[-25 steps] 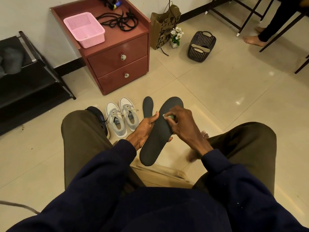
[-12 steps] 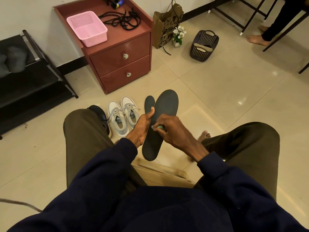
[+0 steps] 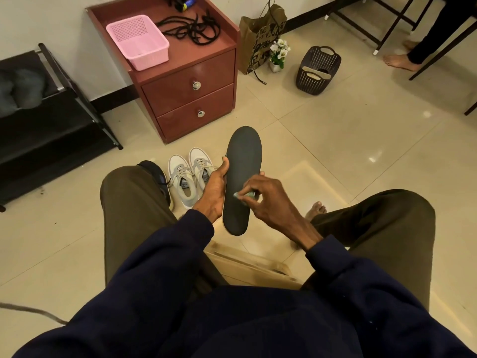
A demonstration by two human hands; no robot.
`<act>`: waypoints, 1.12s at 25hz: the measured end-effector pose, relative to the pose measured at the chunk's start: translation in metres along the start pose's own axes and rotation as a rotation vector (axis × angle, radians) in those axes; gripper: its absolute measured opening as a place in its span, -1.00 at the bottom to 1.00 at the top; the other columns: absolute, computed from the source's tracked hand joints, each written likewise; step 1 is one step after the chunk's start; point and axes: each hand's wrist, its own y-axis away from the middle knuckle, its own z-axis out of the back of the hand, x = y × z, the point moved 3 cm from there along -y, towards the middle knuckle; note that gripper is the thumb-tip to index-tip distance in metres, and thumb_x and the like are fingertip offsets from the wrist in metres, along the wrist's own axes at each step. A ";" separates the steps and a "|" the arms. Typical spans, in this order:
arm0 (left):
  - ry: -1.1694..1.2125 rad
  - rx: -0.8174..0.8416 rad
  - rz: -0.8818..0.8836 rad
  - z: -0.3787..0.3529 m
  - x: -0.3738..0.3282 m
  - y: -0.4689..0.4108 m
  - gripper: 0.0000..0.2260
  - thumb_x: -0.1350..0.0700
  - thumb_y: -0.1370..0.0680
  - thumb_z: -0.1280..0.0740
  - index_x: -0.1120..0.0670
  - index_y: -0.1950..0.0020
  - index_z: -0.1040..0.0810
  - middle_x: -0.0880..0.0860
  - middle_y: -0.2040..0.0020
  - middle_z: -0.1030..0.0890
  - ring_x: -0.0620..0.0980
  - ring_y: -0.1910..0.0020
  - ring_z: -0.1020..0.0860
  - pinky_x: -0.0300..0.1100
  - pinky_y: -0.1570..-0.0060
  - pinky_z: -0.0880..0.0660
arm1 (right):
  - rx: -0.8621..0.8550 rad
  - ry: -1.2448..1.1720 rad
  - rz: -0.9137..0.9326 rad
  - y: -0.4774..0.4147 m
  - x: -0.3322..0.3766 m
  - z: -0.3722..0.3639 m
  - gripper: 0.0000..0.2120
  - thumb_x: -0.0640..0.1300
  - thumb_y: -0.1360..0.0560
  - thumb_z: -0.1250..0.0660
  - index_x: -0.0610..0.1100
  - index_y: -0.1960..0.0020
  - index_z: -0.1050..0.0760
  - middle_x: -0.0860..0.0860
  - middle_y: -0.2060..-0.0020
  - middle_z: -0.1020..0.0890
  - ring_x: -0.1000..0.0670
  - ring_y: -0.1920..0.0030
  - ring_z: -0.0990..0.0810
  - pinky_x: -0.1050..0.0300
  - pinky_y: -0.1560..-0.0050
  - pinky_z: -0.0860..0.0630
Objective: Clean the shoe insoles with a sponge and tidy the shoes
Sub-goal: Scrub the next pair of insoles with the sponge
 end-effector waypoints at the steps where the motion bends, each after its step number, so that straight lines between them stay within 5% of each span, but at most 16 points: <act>1: 0.000 -0.008 -0.019 0.000 -0.002 -0.001 -0.44 -0.24 -0.69 -0.13 0.20 -0.29 -0.63 0.23 -0.24 -0.66 0.17 -0.17 -0.66 0.06 -0.24 -0.58 | -0.069 0.028 -0.021 -0.001 -0.005 0.004 -0.93 -0.16 -0.51 -0.52 -0.16 0.05 -0.66 0.04 0.15 -0.60 0.18 0.18 -0.51 0.32 0.18 -0.42; 4: 0.081 -0.018 -0.029 -0.002 -0.002 -0.001 -0.42 -0.26 -0.68 -0.13 0.20 -0.38 -0.55 0.25 -0.29 -0.62 0.18 -0.20 -0.64 0.07 -0.22 -0.59 | -0.066 0.009 -0.014 0.004 -0.004 0.001 -0.94 -0.20 -0.50 -0.52 -0.16 0.05 -0.67 0.02 0.12 -0.61 0.16 0.15 -0.53 0.26 0.17 -0.50; 9: 0.228 -0.023 -0.042 0.001 -0.011 -0.002 -0.34 -0.27 -0.65 -0.20 0.21 -0.53 -0.39 0.27 -0.45 -0.49 0.21 -0.43 -0.48 0.08 -0.45 -0.40 | 0.337 -0.201 -0.008 0.007 0.021 -0.006 -0.95 -0.21 -0.47 -0.55 -0.11 0.08 -0.73 0.07 0.13 -0.64 0.02 0.15 -0.63 0.09 0.16 -0.60; 14: 0.298 -0.024 -0.019 0.001 -0.011 -0.004 -0.35 -0.27 -0.65 -0.21 0.21 -0.51 -0.42 0.26 -0.42 -0.52 0.19 -0.45 -0.47 0.07 -0.50 -0.34 | 0.024 0.047 0.033 0.003 0.005 0.009 -0.94 -0.19 -0.48 -0.55 -0.13 0.09 -0.68 0.05 0.15 -0.60 0.12 0.18 -0.54 0.19 0.18 -0.52; 18: 0.245 0.022 -0.006 -0.002 -0.008 -0.003 -0.34 -0.28 -0.65 -0.18 0.21 -0.53 -0.40 0.21 -0.49 -0.46 0.18 -0.48 -0.44 0.05 -0.53 -0.29 | 0.339 -0.150 0.001 0.008 0.020 -0.002 -0.95 -0.22 -0.46 -0.55 -0.10 0.08 -0.74 0.08 0.14 -0.65 0.05 0.14 -0.64 0.12 0.17 -0.61; 24: 0.152 0.040 0.042 -0.006 0.004 -0.004 -0.38 -0.22 -0.68 -0.04 0.21 -0.53 -0.38 0.35 -0.46 -0.44 0.27 -0.48 -0.41 0.15 -0.53 -0.27 | 0.006 -0.019 -0.111 0.001 -0.004 0.006 -0.92 -0.16 -0.44 -0.58 -0.13 0.09 -0.72 0.05 0.18 -0.65 0.14 0.20 -0.57 0.30 0.21 -0.49; 28: -0.020 -0.059 0.045 -0.005 0.009 -0.005 -0.54 -0.01 -0.68 -0.15 0.27 -0.44 -0.47 0.27 -0.28 -0.61 0.17 -0.24 -0.63 0.05 -0.29 -0.54 | -0.075 -0.033 -0.170 0.003 -0.011 0.005 -0.93 -0.16 -0.45 -0.57 -0.12 0.10 -0.71 0.06 0.20 -0.65 0.13 0.22 -0.58 0.23 0.22 -0.51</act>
